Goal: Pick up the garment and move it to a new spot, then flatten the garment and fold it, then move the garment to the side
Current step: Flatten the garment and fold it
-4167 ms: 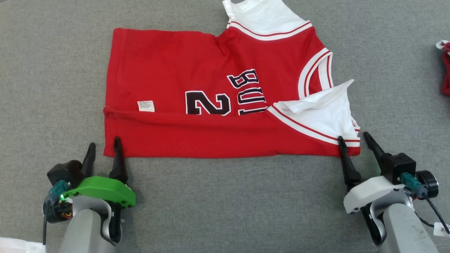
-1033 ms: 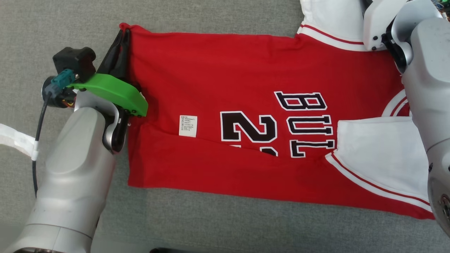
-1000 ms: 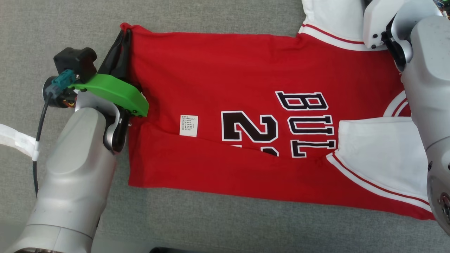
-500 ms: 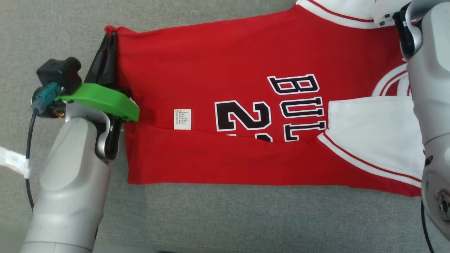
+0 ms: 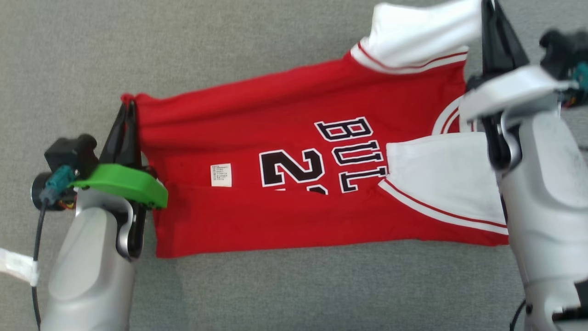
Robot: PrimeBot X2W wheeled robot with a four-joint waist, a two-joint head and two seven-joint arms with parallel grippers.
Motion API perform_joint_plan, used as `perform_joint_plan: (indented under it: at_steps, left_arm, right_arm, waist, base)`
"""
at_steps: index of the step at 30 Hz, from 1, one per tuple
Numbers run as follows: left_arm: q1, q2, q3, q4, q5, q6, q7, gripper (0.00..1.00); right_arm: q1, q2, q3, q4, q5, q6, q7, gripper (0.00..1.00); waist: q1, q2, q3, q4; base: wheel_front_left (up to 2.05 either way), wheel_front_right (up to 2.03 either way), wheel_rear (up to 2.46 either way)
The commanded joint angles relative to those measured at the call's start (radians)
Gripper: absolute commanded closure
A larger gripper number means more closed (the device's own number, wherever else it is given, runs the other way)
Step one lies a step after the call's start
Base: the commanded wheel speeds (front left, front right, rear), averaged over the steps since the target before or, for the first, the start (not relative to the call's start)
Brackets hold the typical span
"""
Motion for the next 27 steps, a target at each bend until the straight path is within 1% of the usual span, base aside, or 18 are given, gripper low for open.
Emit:
perform_joint_plan:
  at_steps: [1,6,11,15,19,20,21,22,26,27]
  left_arm:
    - [0.033,0.001,0.010,-0.003,0.008,0.002,-0.003,1.00]
    - [0.118,-0.010,0.040,-0.007,0.035,0.002,-0.003,1.00]
    - [0.200,-0.027,0.069,0.000,0.050,0.002,-0.003,1.00]
    - [0.256,-0.045,0.073,0.002,0.054,0.002,-0.003,1.00]
    - [0.303,-0.062,0.095,0.006,0.063,0.002,-0.003,1.00]
    - [0.313,-0.066,0.105,0.007,0.067,0.002,-0.003,0.77]
    - [0.327,-0.074,0.117,0.007,0.068,0.004,-0.003,0.05]
    - [0.338,-0.080,0.129,0.004,0.069,0.006,-0.003,0.00]
    - [0.396,-0.102,0.184,-0.042,0.080,0.020,-0.003,0.00]
    - [0.424,-0.113,0.202,-0.078,0.091,0.026,-0.003,0.00]
  right_arm:
    - [0.059,-0.012,0.006,-0.026,0.028,-0.002,-0.004,1.00]
    - [0.258,-0.021,0.037,-0.093,0.123,-0.002,-0.004,1.00]
    - [0.427,-0.008,0.075,-0.122,0.196,-0.002,-0.004,1.00]
    - [0.511,0.000,0.090,-0.117,0.225,-0.002,-0.004,1.00]
    - [0.555,0.008,0.107,-0.091,0.235,-0.002,-0.004,1.00]
    - [0.559,0.009,0.113,-0.081,0.236,-0.002,-0.004,1.00]
    - [0.559,0.008,0.117,-0.075,0.238,-0.002,-0.003,0.53]
    - [0.557,0.007,0.118,-0.072,0.239,-0.002,-0.004,0.00]
    - [0.566,-0.008,0.108,-0.079,0.232,-0.002,-0.004,0.00]
    - [0.562,-0.018,0.104,-0.093,0.221,-0.002,-0.004,0.00]
  waist:
    - [0.0000,0.0000,-0.066,-0.046]
    - [0.0000,0.0000,-0.115,-0.065]
    - [0.0000,0.0000,-0.152,-0.077]
    - [0.0000,0.0000,-0.172,-0.084]
    - [0.0000,0.0000,-0.185,-0.086]
    - [0.0000,0.0000,-0.187,-0.086]
    - [0.0000,0.0000,-0.190,-0.086]
    - [0.0000,0.0000,-0.192,-0.085]
    - [0.0000,0.0000,-0.201,-0.077]
    - [0.0000,0.0000,-0.204,-0.070]
  base:
    - [0.00,0.00,0.00]
    - [0.00,0.00,0.00]
    - [0.00,0.00,0.00]
    - [0.00,0.00,0.00]
    - [0.00,0.00,0.00]
    - [0.00,0.00,0.00]
    - [0.00,0.00,0.00]
    - [0.00,0.00,0.00]
    - [0.00,0.00,0.00]
    - [0.00,0.00,0.00]
